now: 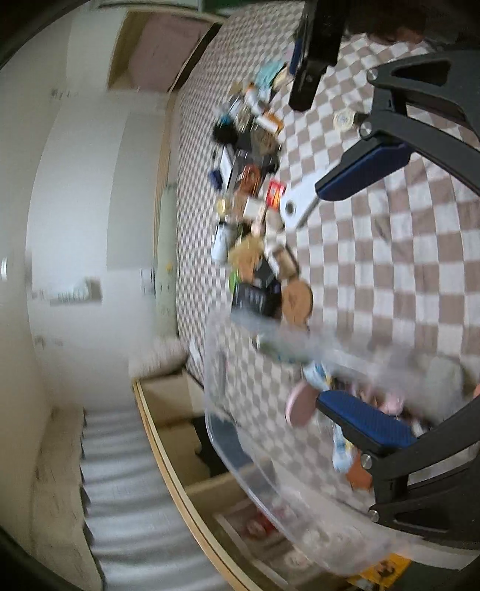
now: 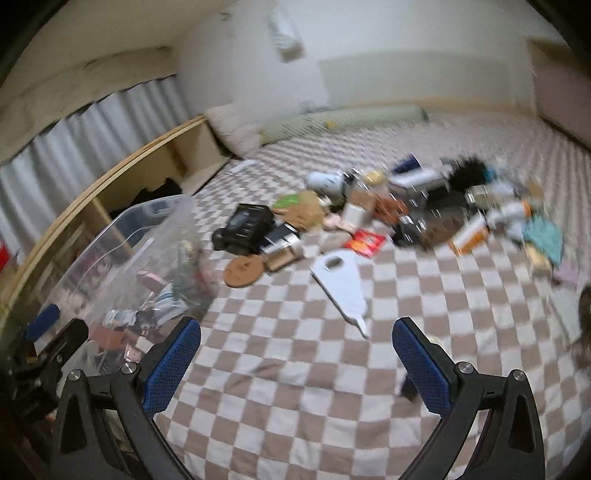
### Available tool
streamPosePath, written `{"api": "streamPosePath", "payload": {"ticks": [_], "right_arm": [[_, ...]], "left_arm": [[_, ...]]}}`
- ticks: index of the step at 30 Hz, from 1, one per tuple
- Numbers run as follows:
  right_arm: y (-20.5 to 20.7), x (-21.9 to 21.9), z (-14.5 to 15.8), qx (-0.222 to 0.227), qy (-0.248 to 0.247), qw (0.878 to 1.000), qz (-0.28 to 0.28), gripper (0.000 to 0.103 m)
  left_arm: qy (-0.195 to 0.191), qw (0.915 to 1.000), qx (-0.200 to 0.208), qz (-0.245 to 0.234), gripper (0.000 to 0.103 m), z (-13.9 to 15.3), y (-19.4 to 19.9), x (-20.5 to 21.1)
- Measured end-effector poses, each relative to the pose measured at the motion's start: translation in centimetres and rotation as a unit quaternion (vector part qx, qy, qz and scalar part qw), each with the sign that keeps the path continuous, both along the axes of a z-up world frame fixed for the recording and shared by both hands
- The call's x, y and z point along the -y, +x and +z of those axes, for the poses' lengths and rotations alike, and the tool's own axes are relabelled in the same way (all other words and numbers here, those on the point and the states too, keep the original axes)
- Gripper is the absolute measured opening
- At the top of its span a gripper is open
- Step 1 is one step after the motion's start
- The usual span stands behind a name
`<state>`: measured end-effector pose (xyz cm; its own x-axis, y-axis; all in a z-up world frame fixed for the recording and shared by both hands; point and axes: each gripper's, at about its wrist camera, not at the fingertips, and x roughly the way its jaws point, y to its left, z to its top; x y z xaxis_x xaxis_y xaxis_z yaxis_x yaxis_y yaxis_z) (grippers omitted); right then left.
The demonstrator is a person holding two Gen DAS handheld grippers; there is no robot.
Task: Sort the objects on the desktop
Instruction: 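Withdraw both grippers from the bin toward the item pile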
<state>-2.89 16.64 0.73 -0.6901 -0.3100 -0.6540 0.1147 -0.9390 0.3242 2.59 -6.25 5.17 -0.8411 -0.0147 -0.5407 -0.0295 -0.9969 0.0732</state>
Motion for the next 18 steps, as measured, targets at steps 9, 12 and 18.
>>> {"api": "streamPosePath", "payload": {"ticks": [9, 12, 18], "right_arm": [[-0.4, -5.1, -7.6, 0.057, 0.045, 0.996, -0.050, 0.103], [-0.1, -6.6, -9.6, 0.062, 0.090, 0.990, -0.085, 0.103], [-0.6, -9.8, -13.0, 0.087, 0.155, 0.975, -0.136, 0.103]], "left_arm": [[0.015, 0.9965, 0.029, -0.077, 0.103, -5.2, -2.2, -5.6], [0.015, 0.9950, 0.050, -0.085, 0.103, -8.1, -2.8, -6.9], [0.020, 0.9923, 0.088, -0.085, 0.103, -13.3, -3.4, -7.8]]}}
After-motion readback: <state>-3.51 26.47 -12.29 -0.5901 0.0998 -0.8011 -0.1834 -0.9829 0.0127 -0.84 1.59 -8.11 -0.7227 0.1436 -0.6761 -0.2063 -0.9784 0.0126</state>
